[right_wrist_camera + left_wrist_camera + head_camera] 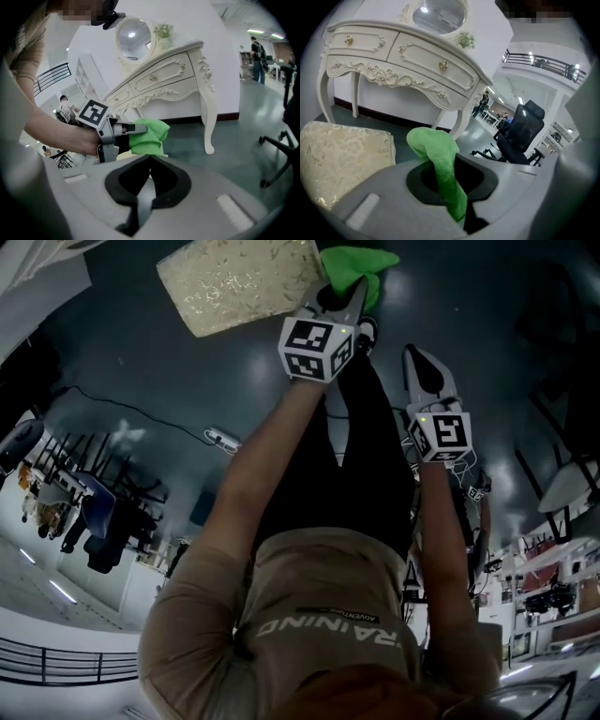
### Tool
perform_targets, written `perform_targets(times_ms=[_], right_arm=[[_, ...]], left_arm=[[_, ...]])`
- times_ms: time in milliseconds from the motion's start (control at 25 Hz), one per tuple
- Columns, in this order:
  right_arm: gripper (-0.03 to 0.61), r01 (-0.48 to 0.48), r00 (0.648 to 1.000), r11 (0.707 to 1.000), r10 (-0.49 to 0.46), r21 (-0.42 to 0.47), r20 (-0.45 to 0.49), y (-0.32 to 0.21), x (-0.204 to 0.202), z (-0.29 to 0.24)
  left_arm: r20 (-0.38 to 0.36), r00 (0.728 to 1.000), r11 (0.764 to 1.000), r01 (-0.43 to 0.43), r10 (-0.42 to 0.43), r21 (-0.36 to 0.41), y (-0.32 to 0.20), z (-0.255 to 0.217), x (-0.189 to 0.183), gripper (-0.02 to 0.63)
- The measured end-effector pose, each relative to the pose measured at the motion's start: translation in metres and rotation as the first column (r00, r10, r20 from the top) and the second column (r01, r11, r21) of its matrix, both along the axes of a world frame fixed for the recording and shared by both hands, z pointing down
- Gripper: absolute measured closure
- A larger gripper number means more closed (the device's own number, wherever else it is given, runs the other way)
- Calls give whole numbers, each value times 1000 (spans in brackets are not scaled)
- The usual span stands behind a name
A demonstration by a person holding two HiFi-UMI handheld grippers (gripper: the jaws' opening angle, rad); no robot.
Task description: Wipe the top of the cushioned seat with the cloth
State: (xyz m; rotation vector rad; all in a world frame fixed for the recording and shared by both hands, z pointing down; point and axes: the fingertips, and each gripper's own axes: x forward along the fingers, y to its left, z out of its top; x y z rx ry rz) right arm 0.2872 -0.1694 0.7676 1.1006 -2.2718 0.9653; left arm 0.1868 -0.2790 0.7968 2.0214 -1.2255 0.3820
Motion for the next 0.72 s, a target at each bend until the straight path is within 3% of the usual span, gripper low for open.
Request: perform_targets(times_ms=[280,720], right_arm=[[577,74,997,997,-74,33,14,47,-85,-23],[577,94,995,994,-96,64,36,152,-247,-58]], left_arm=[[22,1000,995,9,-11,97,67,-40,-87,568],[142,969,978,189,-201,93,194,-60,-331,568]])
